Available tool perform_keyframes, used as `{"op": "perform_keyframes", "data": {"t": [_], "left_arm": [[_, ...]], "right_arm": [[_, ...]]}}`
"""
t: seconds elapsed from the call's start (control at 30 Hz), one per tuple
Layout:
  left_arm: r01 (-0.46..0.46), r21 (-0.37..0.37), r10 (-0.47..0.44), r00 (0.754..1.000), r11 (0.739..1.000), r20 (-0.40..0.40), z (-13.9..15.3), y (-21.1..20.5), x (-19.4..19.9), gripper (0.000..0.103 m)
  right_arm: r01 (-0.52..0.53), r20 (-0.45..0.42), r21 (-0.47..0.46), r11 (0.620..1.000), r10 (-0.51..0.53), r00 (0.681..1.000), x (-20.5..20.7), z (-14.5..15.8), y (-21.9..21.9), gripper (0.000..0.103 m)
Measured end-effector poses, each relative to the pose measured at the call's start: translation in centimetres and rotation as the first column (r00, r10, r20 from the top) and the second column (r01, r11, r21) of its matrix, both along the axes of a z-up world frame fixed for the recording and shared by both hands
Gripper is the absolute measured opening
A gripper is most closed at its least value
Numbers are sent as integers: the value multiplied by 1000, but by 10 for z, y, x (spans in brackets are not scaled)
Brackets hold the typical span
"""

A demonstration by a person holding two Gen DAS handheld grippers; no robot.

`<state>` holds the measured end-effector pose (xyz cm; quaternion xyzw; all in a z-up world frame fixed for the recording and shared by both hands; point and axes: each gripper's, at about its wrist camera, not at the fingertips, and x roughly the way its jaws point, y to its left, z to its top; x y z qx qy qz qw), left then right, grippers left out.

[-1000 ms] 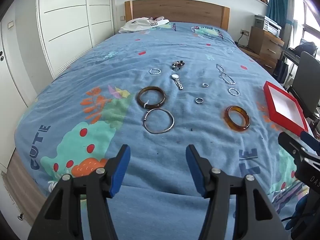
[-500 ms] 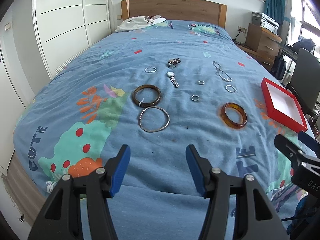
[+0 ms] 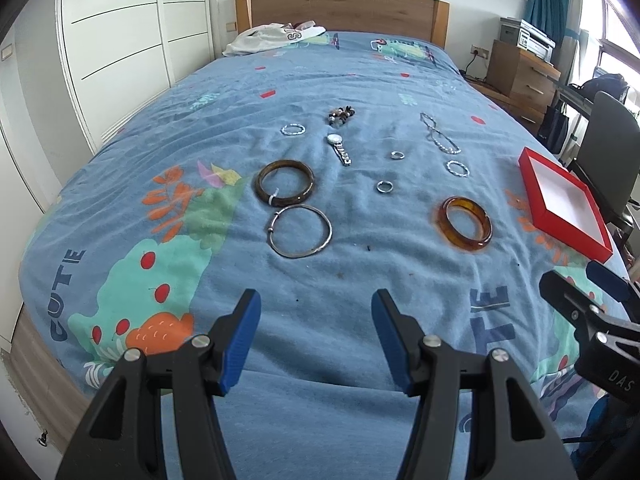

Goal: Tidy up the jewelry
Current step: 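Move both tools toward the bangles on the bed cover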

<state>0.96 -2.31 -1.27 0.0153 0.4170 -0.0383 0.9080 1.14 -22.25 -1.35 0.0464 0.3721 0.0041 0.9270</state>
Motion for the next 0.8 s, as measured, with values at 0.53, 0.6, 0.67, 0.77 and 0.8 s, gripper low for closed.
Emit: {"op": "perform_keyframes", "data": {"t": [0.53, 0.6, 0.67, 0.77, 0.8], "left_arm": [[24, -17, -24, 999, 1000, -35, -12, -8, 10, 56], [21, -8, -22, 999, 1000, -32, -14, -9, 11, 56], [16, -5, -16, 999, 1000, -30, -15, -10, 13, 56], [16, 0, -16, 999, 1000, -30, -18, -11, 17, 56], [16, 2, -16, 999, 1000, -30, -19, -12, 18, 56]], "right_arm": [[-2, -21, 25, 1000, 3, 1000, 7, -10, -3, 95], [-2, -25, 29, 1000, 2, 1000, 9, -12, -5, 95], [-2, -30, 31, 1000, 3, 1000, 12, -14, -6, 95], [-2, -38, 39, 999, 4, 999, 16, -18, -8, 95], [-3, -40, 39, 999, 4, 999, 17, -19, -9, 95]]}}
